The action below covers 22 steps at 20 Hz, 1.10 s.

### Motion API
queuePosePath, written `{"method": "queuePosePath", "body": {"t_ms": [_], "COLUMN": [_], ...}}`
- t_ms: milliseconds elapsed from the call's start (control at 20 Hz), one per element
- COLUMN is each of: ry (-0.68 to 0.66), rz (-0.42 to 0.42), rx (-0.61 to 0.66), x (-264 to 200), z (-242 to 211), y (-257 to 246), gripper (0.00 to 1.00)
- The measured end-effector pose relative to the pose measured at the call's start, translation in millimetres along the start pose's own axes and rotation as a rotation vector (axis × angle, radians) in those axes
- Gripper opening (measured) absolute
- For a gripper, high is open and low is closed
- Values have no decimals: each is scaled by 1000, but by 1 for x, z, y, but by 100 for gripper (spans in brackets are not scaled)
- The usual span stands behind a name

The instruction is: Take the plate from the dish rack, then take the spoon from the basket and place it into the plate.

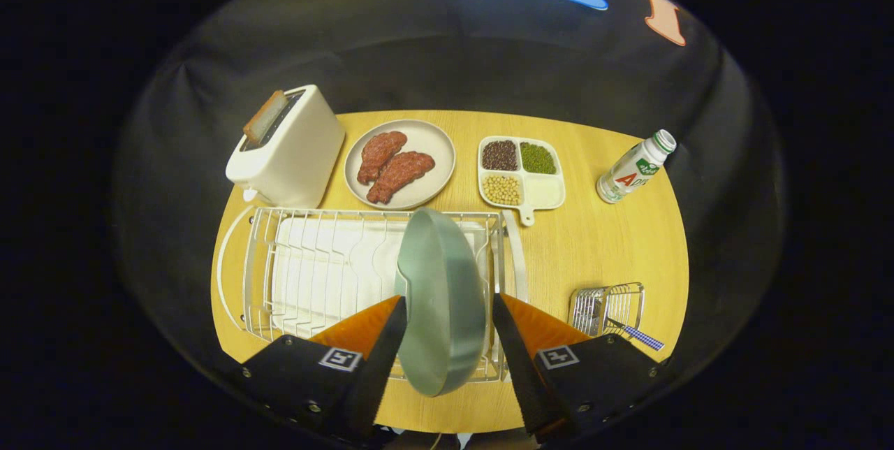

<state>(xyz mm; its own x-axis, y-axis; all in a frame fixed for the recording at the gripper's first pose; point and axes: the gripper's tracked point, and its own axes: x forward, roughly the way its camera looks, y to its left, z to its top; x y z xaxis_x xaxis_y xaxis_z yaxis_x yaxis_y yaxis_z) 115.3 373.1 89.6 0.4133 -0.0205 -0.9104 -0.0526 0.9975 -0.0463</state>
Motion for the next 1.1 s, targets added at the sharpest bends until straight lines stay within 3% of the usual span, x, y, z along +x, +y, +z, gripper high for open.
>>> {"method": "queuePosePath", "body": {"t_ms": [50, 100, 250, 350, 400, 750, 900, 1100], "ry": [16, 32, 60, 66, 70, 69, 70, 53], "rz": [-28, -43, -71, -104, -118, -316, -323, -265], "rx": [1, 8, 12, 2, -19, -230, -247, -206], "x": [2, 6, 6, 4, 3, -24, -27, -44], "z": [-1, -2, -6, -3, -4, 20, 26, 28], "y": [-5, -5, -8, -10, -9, -1, 2, -5], "gripper": [70, 47, 22, 21, 15, 14, 15, 14]}}
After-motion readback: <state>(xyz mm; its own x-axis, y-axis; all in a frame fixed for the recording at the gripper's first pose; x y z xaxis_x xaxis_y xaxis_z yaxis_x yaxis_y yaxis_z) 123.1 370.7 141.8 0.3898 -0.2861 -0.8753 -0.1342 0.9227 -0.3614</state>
